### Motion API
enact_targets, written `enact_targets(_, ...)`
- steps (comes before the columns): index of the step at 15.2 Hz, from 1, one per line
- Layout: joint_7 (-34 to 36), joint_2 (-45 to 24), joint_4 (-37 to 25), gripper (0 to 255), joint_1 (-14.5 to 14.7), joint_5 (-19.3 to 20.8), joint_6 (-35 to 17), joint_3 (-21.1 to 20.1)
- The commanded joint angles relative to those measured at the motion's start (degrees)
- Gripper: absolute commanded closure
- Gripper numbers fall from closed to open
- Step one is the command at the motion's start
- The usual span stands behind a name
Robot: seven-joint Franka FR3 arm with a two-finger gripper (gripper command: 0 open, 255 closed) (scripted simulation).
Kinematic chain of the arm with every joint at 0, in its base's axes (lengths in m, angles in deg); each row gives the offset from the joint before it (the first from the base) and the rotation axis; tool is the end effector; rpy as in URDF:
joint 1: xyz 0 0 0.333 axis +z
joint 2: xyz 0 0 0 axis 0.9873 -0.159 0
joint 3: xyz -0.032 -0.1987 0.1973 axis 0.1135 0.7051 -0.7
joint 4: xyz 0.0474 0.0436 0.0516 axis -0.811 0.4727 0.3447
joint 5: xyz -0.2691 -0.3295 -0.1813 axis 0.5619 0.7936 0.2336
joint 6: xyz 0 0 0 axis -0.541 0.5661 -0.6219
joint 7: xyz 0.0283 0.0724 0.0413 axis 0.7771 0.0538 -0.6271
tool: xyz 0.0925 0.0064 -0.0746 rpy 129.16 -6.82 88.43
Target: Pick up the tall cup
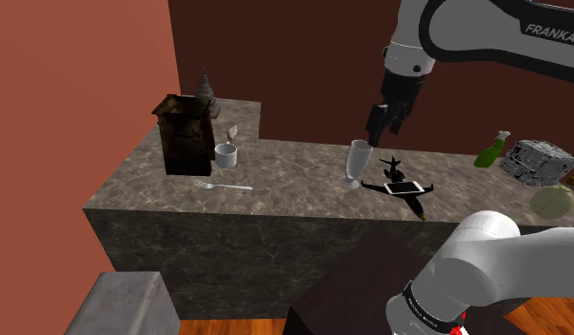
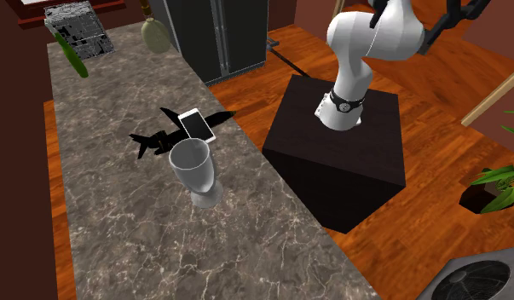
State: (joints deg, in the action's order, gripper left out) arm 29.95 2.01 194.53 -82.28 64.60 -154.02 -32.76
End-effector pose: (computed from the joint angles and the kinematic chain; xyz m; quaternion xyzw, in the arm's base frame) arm 0.3786 0.0118 0.5909 0.9981 -0.0082 -0.0065 0.0606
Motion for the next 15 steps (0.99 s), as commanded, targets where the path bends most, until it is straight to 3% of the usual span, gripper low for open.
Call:
enact_targets(1,0.0,0.0,0.0,0,0.0,0.0,0.0,0.0)
enact_targets(15,-9.42,-19.3,-0.45,0,-4.71,4.86,-18.88,12.93)
